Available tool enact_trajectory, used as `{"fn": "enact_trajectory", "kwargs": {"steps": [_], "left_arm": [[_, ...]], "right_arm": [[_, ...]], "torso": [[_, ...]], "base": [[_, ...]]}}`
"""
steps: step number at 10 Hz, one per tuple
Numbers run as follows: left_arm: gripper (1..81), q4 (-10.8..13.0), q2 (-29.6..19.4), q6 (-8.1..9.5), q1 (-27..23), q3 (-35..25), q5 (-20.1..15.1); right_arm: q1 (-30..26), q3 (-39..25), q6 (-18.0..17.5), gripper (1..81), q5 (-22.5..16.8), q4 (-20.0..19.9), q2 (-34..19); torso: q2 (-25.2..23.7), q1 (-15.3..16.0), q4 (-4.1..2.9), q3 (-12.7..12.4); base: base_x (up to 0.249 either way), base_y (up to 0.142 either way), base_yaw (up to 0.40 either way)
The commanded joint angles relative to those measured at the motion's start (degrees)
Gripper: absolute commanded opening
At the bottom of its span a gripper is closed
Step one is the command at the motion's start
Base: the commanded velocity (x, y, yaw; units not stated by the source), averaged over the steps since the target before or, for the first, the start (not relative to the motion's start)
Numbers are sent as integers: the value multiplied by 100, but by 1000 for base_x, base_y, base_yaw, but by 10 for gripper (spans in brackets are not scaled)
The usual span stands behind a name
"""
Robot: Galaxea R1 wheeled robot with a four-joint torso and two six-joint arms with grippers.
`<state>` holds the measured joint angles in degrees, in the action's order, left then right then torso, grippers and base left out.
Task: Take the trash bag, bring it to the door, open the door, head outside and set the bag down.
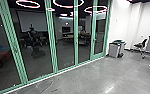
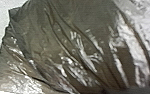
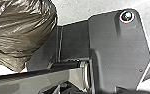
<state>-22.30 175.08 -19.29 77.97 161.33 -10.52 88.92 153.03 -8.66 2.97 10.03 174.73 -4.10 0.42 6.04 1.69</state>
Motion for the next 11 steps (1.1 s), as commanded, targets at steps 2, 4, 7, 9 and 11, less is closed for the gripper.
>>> {"fn": "enact_trajectory", "kwargs": {"steps": [2, 4, 7, 9, 11], "left_arm": [[10, -11, -17, -14, -445, 13, -354], [10, -3, -17, -14, -445, 13, -354], [10, -3, -17, -14, -445, 13, -354], [10, -3, 1, -14, -445, 13, -354], [10, -3, 1, -14, -453, 13, -346]], "right_arm": [[-317, -46, 13, 811, -262, 7, 38], [-309, -46, 4, 811, -262, 7, 38], [-309, -37, 4, 811, -262, -1, 38], [-317, -37, 4, 811, -262, -1, 38], [-309, -29, 4, 811, -262, -1, 38]], "torso": [[0, 0, -85, 0], [0, 0, -409, 2], [0, 0, -524, 0], [0, 0, -524, 0], [0, 0, -524, 0]], "base": [[98, -73, 0], [98, -74, 0], [98, -77, 0], [98, -77, 0], [98, -77, 0]]}}
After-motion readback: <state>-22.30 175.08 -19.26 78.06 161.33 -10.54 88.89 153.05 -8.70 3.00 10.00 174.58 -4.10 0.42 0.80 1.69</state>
